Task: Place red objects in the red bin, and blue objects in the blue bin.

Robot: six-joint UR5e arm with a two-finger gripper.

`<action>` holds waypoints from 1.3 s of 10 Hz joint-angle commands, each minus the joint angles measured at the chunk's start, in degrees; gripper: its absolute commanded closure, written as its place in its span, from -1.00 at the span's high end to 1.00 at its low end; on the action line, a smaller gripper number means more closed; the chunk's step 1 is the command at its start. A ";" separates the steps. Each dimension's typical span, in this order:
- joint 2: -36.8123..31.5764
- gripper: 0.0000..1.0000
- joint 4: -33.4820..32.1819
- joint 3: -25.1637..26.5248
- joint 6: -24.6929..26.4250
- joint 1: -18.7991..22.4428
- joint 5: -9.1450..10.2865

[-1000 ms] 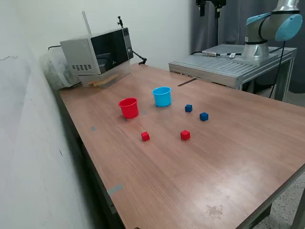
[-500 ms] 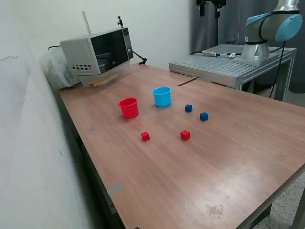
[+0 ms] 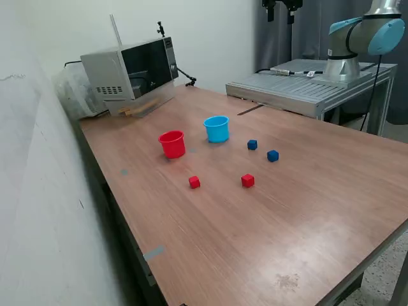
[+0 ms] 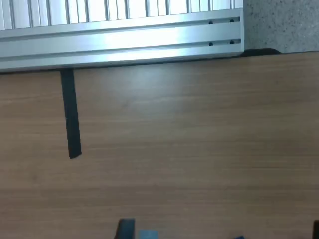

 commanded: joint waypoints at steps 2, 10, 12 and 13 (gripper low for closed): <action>-0.25 1.00 0.00 0.43 0.34 0.59 0.00; 2.72 1.00 -3.75 -4.73 0.08 6.45 2.99; 7.90 1.00 -8.15 -4.40 0.69 9.37 2.99; 10.97 1.00 -10.17 -4.22 0.78 10.86 3.77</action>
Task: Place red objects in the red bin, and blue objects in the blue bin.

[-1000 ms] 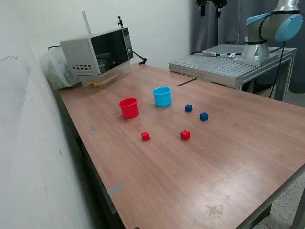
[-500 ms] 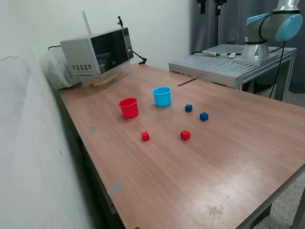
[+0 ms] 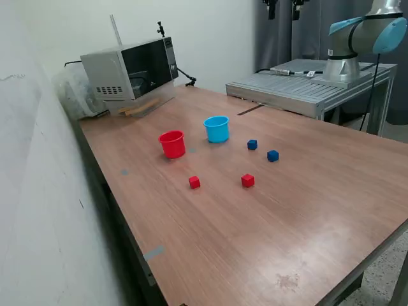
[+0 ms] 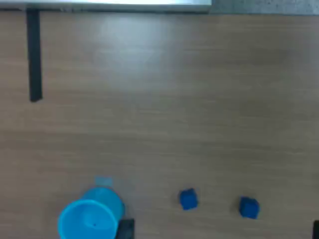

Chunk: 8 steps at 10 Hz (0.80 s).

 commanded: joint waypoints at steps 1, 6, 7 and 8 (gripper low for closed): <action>8.64 1.00 -9.39 0.92 0.33 5.09 3.72; 26.21 1.00 -28.91 4.63 0.32 11.68 6.99; 28.41 1.00 -30.51 4.19 0.50 11.69 7.26; 30.70 1.00 -30.70 2.36 3.63 11.34 8.39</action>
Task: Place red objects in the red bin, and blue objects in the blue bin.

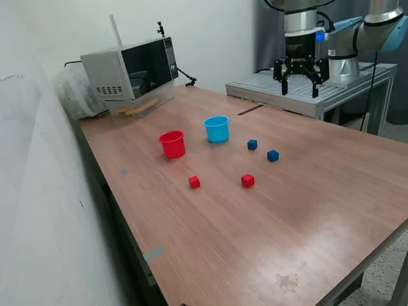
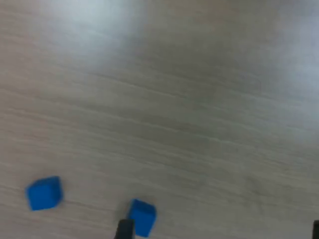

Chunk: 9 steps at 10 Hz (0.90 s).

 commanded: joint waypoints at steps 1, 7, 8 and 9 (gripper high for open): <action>9.44 1.00 -5.57 -3.91 11.30 0.44 4.57; 17.36 1.00 -5.83 -7.19 24.58 0.17 4.07; 18.07 1.00 -6.01 -7.28 24.40 -1.05 3.72; 19.12 1.00 -6.79 -7.37 24.31 -1.58 3.72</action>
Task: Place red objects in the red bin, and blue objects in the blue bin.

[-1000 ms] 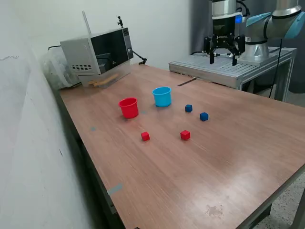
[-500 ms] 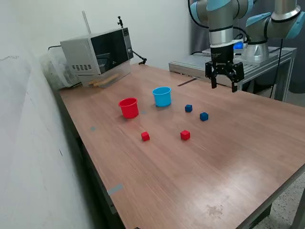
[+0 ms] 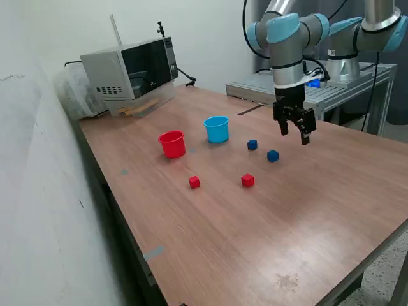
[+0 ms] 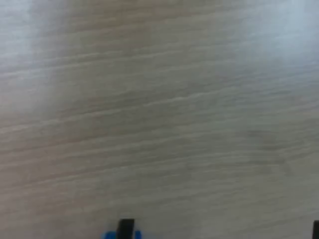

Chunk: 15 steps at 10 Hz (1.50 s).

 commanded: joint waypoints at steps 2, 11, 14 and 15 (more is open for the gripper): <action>3.57 1.00 -1.25 -0.65 0.79 -2.54 -0.46; 7.87 1.00 -3.80 -2.32 -8.09 -3.25 -3.62; 8.05 -1.00 -6.17 -2.49 -8.09 -3.25 -6.96; 8.05 -1.00 -6.17 -2.58 -8.09 -3.25 -8.62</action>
